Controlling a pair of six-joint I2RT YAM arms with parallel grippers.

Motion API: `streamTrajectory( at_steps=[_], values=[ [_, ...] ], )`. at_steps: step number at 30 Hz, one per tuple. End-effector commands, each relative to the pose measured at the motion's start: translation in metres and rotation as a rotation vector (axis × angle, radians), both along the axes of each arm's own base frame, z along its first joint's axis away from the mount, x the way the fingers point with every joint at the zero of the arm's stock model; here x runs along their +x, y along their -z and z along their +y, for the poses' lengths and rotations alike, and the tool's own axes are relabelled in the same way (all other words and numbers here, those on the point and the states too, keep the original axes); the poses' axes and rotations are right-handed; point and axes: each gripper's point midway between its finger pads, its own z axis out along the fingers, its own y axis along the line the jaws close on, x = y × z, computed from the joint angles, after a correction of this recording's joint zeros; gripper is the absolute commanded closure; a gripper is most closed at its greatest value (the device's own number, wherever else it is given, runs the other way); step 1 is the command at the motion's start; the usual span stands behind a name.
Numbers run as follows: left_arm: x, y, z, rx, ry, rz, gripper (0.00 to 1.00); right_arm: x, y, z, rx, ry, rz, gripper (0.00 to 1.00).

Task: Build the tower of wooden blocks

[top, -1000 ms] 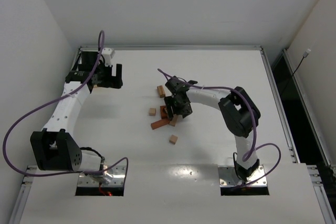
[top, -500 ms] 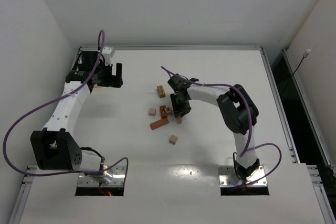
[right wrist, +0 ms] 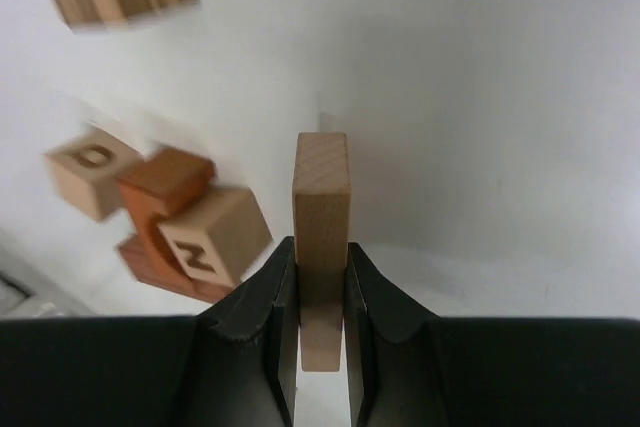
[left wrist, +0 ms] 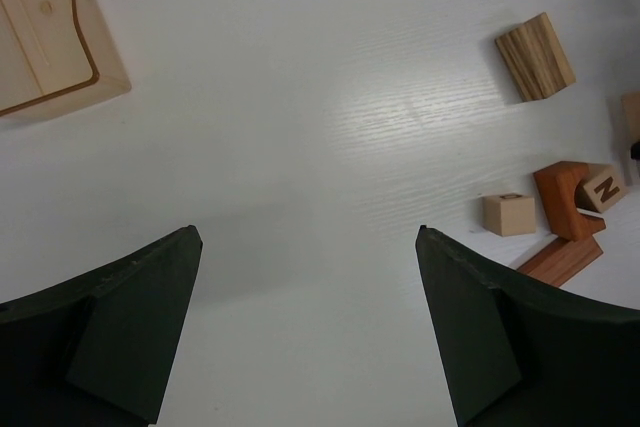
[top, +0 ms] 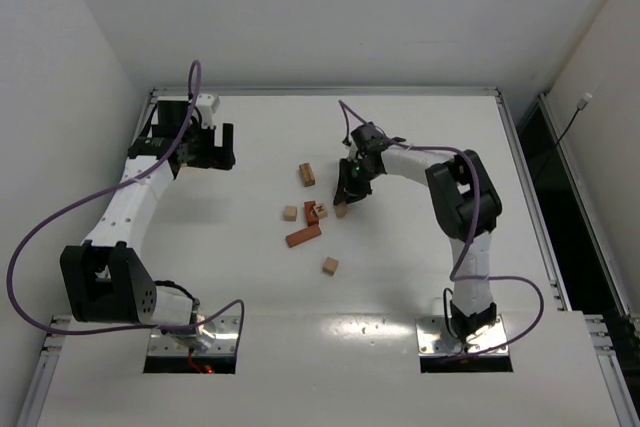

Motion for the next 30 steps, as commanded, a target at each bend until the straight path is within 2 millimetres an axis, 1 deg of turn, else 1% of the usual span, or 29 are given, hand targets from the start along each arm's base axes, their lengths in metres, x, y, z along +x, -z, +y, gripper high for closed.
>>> streamTrajectory(
  at_steps=[1, 2, 3, 5, 6, 7, 8, 9, 10, 11, 12, 13, 15, 16, 17, 18, 19, 20, 21, 22, 23, 26, 27, 30],
  values=[
    [0.006, -0.003, -0.003, -0.021, 0.004, -0.031, 0.13, 0.033, -0.021, 0.033, 0.306, -0.061, -0.022, 1.0],
    [0.006, -0.003, -0.003, -0.021, 0.004, -0.031, 0.13, 0.038, -0.02, 0.033, 0.328, -0.062, -0.02, 1.0],
    [0.005, 0.0, -0.003, -0.021, 0.003, -0.022, 0.13, 0.038, -0.017, 0.038, 0.36, -0.057, 0.002, 1.0],
    [0.005, 0.0, -0.003, -0.021, 0.003, -0.022, 0.13, 0.053, -0.017, 0.036, 0.41, -0.036, -0.019, 1.0],
    [0.005, 0.0, -0.003, -0.021, 0.003, -0.022, 0.13, 0.053, -0.02, 0.042, 0.449, -0.05, -0.008, 1.0],
    [0.005, 0.0, -0.003, -0.021, 0.003, -0.022, 0.13, 0.051, -0.01, 0.043, 0.449, -0.043, 0.031, 1.0],
    [0.005, 0.0, -0.003, -0.021, 0.003, -0.022, 0.13, 0.055, -0.013, 0.046, 0.463, -0.051, 0.025, 1.0],
    [0.005, 0.0, -0.003, -0.021, 0.003, -0.022, 0.13, 0.054, -0.012, 0.045, 0.46, -0.049, 0.033, 1.0],
    [0.005, 0.0, -0.003, -0.021, 0.003, -0.022, 0.13, 0.052, -0.006, 0.045, 0.455, -0.046, 0.046, 0.98],
    [0.005, 0.0, -0.003, -0.021, 0.003, -0.022, 0.13, 0.054, -0.006, 0.044, 0.447, -0.041, 0.047, 0.96],
    [0.005, 0.0, -0.003, -0.021, 0.003, -0.022, 0.13, 0.052, 0.001, 0.042, 0.43, -0.023, 0.069, 0.94],
    [0.005, 0.0, -0.003, -0.021, 0.003, -0.022, 0.13, 0.052, 0.003, 0.041, 0.417, -0.015, 0.074, 0.9],
    [0.005, 0.0, -0.003, -0.021, 0.003, -0.022, 0.13, 0.05, 0.01, 0.036, 0.384, -0.004, 0.075, 0.85],
    [0.005, 0.0, -0.003, -0.021, 0.003, -0.022, 0.13, 0.051, 0.012, 0.028, 0.364, 0.018, 0.078, 0.8],
    [0.005, 0.0, -0.003, -0.021, 0.003, -0.022, 0.13, 0.049, 0.013, 0.028, 0.36, 0.021, 0.088, 0.78],
    [0.005, 0.0, -0.003, -0.021, 0.003, -0.022, 0.13, 0.051, 0.014, 0.02, 0.345, 0.032, 0.074, 0.75],
    [0.005, 0.0, -0.003, -0.021, 0.003, -0.022, 0.13, 0.05, 0.013, 0.016, 0.322, 0.035, 0.066, 0.65],
    [0.005, 0.004, -0.003, -0.021, 0.003, -0.012, 0.13, 0.051, 0.016, 0.009, 0.304, 0.056, 0.075, 0.6],
    [0.007, 0.0, -0.003, -0.027, -0.003, -0.02, 0.13, 0.055, 0.01, 0.008, 0.3, 0.048, 0.049, 0.55],
    [0.007, 0.0, -0.005, -0.034, 0.004, -0.02, 0.13, 0.052, 0.012, 0.004, 0.274, 0.061, 0.053, 0.5],
    [0.007, 0.0, -0.005, -0.034, 0.004, -0.02, 0.13, 0.053, 0.008, 0.0, 0.276, 0.069, 0.048, 0.46],
    [0.008, -0.004, -0.005, -0.034, 0.004, -0.029, 0.13, 0.054, 0.012, -0.013, 0.226, 0.083, 0.033, 0.45],
    [0.008, -0.004, -0.005, -0.034, 0.004, -0.029, 0.13, 0.056, 0.009, -0.02, 0.213, 0.093, 0.026, 0.43],
    [0.008, -0.004, -0.005, -0.034, 0.004, -0.029, 0.13, 0.062, 0.0, -0.039, 0.133, 0.11, -0.03, 0.43]
  ],
)
